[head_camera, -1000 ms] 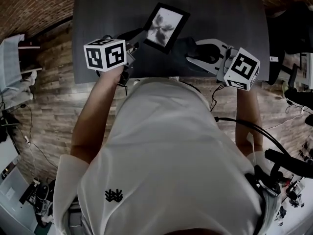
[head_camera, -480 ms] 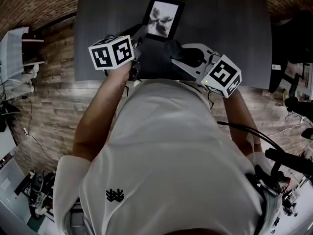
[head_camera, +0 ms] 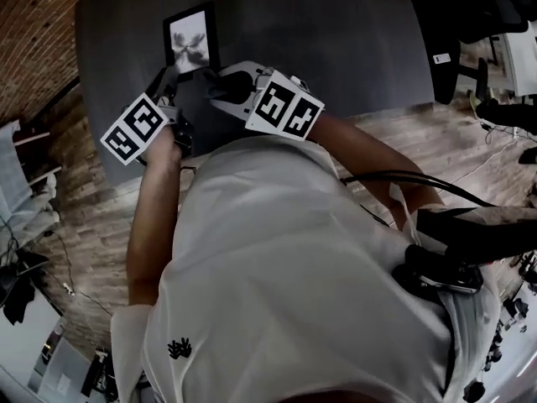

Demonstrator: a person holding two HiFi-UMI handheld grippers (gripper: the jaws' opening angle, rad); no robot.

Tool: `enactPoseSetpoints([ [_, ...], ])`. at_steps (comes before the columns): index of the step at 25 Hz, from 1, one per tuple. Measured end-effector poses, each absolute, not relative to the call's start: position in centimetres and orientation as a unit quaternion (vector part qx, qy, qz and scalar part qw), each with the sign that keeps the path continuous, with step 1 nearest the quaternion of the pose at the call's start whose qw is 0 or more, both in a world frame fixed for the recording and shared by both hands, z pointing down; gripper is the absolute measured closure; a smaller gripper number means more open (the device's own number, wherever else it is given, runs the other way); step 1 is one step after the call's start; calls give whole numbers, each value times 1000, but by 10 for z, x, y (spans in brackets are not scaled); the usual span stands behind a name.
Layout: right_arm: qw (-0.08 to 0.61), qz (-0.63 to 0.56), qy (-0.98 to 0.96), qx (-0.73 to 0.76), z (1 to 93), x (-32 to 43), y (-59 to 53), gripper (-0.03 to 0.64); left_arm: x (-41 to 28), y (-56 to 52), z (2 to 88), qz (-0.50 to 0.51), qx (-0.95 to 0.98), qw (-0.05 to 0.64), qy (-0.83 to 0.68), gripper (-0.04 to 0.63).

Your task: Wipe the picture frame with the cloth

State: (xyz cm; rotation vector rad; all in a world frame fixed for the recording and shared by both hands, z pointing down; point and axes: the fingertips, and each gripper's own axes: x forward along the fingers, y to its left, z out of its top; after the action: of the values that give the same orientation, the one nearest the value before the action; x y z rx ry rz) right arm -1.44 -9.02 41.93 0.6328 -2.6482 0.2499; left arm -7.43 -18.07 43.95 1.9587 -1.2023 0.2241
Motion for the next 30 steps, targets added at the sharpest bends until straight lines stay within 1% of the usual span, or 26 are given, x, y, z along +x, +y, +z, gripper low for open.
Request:
enactPoseSetpoints([
  [8, 206, 87, -955, 194, 427, 6, -83, 506, -12, -175, 444, 94, 782, 406, -463, 518],
  [13, 208, 99, -955, 186, 434, 15, -86, 506, -10, -183, 447, 93, 777, 411, -467, 518],
  [17, 206, 116, -954, 184, 441, 42, -85, 506, -2, -194, 451, 93, 771, 406, -481, 518],
  [23, 202, 175, -937, 225, 464, 92, -78, 506, 2, -205, 464, 96, 760, 408, -497, 518],
  [30, 189, 241, -917, 257, 485, 128, -79, 506, -8, -232, 491, 117, 741, 404, -523, 518],
])
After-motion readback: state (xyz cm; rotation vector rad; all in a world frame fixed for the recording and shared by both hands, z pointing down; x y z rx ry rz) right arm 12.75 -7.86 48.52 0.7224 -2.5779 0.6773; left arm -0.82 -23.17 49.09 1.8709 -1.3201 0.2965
